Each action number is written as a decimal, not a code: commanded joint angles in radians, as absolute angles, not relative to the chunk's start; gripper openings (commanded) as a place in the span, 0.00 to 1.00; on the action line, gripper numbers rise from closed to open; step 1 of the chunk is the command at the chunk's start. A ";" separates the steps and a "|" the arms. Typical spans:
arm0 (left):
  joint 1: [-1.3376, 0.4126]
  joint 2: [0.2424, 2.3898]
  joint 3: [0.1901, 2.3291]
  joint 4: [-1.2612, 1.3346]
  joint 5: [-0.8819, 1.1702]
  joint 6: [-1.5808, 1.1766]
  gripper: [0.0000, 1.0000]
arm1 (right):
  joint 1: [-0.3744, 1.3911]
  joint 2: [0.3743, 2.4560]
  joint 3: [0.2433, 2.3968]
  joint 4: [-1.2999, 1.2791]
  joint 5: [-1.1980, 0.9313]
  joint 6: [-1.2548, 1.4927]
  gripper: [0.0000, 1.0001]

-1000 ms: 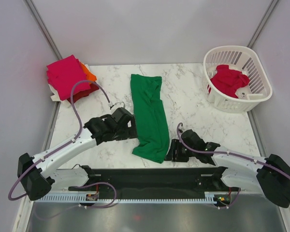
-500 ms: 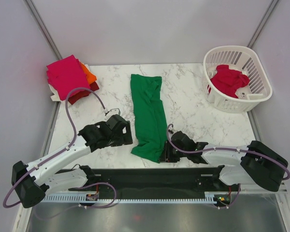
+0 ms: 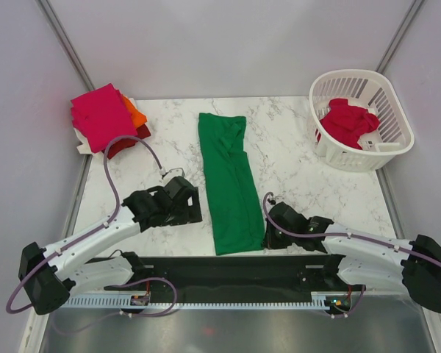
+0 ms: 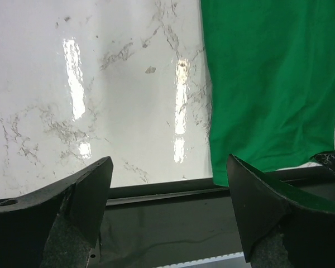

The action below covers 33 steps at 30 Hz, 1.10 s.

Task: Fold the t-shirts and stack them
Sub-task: Fold the tshirt

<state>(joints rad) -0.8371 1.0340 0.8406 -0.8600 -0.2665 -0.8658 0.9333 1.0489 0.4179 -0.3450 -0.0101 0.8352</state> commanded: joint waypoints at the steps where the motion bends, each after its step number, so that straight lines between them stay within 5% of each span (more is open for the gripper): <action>1: -0.867 1.074 0.799 -0.850 -0.244 -0.951 0.89 | 0.940 1.040 0.414 -0.448 0.032 0.796 0.00; 17: -1.201 1.289 0.710 -0.547 -0.244 -1.229 0.85 | 0.953 1.127 0.379 -0.338 -0.038 0.772 0.00; 33: -1.203 1.325 0.548 -0.330 -0.227 -1.296 0.49 | 0.956 1.120 0.356 -0.321 -0.051 0.772 0.00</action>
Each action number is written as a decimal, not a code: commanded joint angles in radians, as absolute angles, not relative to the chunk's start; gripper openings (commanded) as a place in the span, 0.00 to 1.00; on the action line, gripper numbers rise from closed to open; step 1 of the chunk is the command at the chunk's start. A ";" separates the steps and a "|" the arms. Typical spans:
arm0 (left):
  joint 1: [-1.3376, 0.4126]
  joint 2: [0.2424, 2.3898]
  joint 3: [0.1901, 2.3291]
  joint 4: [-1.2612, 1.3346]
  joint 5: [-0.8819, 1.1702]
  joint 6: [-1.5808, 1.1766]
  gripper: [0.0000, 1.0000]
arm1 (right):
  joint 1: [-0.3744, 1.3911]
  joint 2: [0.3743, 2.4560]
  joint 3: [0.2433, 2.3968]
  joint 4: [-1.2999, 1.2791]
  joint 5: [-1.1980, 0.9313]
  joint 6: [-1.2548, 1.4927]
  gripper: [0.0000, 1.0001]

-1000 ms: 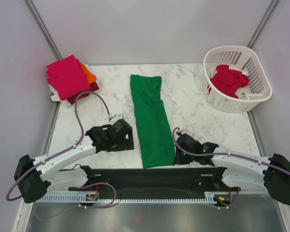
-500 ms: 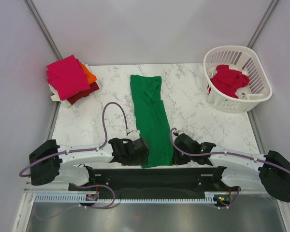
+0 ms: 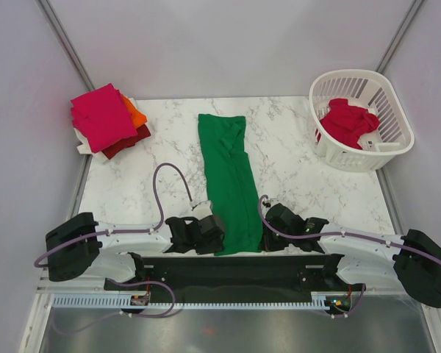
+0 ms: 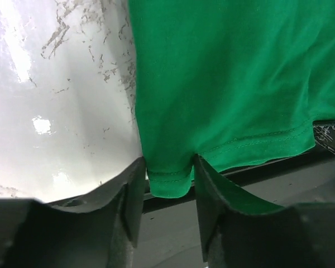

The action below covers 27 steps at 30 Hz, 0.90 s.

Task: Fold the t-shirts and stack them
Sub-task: Fold the tshirt

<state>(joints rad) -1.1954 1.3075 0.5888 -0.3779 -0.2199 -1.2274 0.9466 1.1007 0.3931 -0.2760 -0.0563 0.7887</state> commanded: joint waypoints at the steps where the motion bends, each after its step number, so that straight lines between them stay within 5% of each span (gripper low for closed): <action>1: -1.204 1.321 0.546 -0.330 -0.233 -1.298 0.46 | 0.956 1.120 0.356 -0.322 -0.051 0.772 0.00; 6: -1.204 1.309 0.561 -0.331 -0.244 -1.273 0.10 | 0.965 1.118 0.360 -0.311 -0.075 0.775 0.00; 8: -1.204 1.307 0.568 -0.330 -0.232 -1.267 0.03 | 0.971 1.106 0.368 -0.311 -0.081 0.779 0.00; 19: -1.209 1.177 0.793 -0.645 -0.235 -1.190 0.04 | 1.002 0.939 0.615 -0.535 0.069 0.792 0.00; 27: -1.146 1.183 0.966 -0.841 -0.301 -1.147 0.09 | 0.993 1.052 0.829 -0.569 0.144 0.686 0.00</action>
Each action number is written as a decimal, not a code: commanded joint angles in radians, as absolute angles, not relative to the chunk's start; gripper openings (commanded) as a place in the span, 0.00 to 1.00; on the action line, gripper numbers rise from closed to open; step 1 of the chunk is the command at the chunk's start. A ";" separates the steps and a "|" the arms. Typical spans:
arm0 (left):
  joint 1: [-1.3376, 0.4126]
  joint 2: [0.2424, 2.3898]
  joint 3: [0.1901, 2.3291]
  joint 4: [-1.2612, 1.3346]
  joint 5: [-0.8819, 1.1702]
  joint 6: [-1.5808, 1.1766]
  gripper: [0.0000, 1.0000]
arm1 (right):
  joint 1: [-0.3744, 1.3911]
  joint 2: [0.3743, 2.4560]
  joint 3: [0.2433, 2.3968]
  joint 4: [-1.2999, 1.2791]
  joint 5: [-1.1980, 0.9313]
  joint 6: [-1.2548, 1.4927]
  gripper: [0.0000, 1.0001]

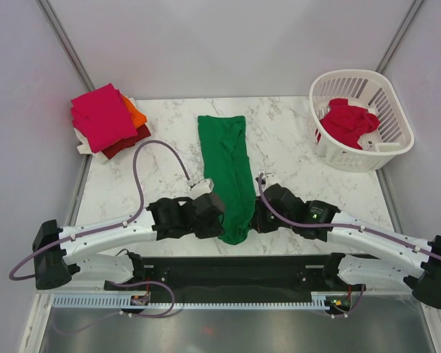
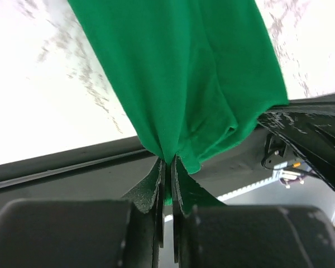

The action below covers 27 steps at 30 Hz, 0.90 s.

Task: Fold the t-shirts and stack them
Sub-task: Fold the tshirt

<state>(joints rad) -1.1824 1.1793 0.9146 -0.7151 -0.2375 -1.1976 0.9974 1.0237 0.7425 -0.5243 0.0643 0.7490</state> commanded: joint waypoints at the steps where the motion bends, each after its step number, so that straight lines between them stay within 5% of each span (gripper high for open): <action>1: -1.131 1.183 0.972 -0.848 -0.298 -1.140 0.10 | 0.985 1.078 0.851 -0.575 0.164 0.672 0.00; 9: -0.921 1.229 1.051 -0.853 -0.245 -0.986 0.11 | 0.836 1.204 1.012 -0.584 0.184 0.526 0.00; 27: -0.684 1.703 1.426 -0.828 -0.155 -0.726 0.10 | 0.650 1.520 1.224 -0.528 0.129 0.385 0.00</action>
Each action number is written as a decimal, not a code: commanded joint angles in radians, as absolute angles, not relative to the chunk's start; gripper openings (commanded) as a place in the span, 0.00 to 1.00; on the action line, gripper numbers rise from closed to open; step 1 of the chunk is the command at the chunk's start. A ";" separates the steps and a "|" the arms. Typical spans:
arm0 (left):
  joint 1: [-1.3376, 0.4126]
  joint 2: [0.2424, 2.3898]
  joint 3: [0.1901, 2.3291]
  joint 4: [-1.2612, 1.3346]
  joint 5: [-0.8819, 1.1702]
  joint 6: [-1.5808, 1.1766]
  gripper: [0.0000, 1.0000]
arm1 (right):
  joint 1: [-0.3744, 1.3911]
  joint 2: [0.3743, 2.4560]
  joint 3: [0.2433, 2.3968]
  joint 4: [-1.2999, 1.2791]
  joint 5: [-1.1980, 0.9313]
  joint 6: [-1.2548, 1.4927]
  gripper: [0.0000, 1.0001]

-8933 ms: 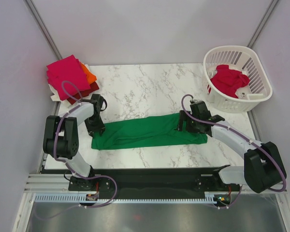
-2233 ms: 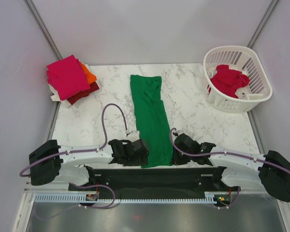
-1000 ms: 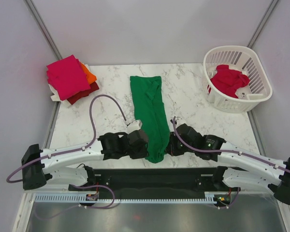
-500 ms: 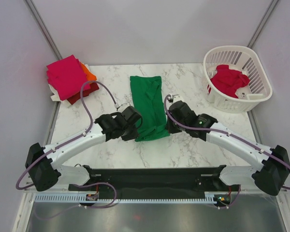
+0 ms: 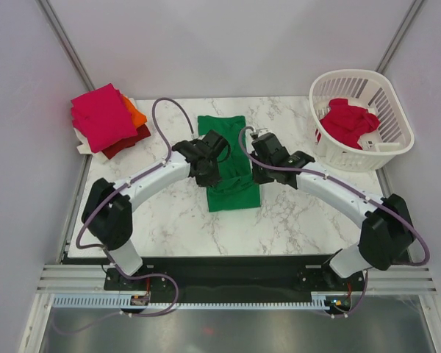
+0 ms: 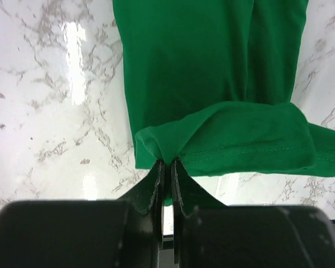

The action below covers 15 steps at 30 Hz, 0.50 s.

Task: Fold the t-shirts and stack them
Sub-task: Fold the tshirt

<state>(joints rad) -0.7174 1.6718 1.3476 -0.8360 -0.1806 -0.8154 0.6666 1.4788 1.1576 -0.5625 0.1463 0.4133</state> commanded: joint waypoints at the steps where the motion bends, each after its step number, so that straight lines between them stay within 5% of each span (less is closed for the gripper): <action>1: -0.677 1.732 1.439 -0.830 -0.149 -0.716 0.10 | 0.646 1.534 1.233 -0.523 0.124 0.384 0.00; 12: -0.557 1.870 1.549 -0.830 -0.115 -0.647 0.10 | 0.568 1.768 1.411 -0.512 0.087 0.376 0.00; 15: -0.539 1.935 1.595 -0.827 -0.104 -0.618 0.18 | 0.542 1.836 1.442 -0.512 0.107 0.393 0.00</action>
<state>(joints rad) -0.5560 1.8835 1.5253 -0.8364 -0.1234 -0.6872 0.5659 1.7840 1.3861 -0.5282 0.0933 0.3920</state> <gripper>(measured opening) 0.153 0.011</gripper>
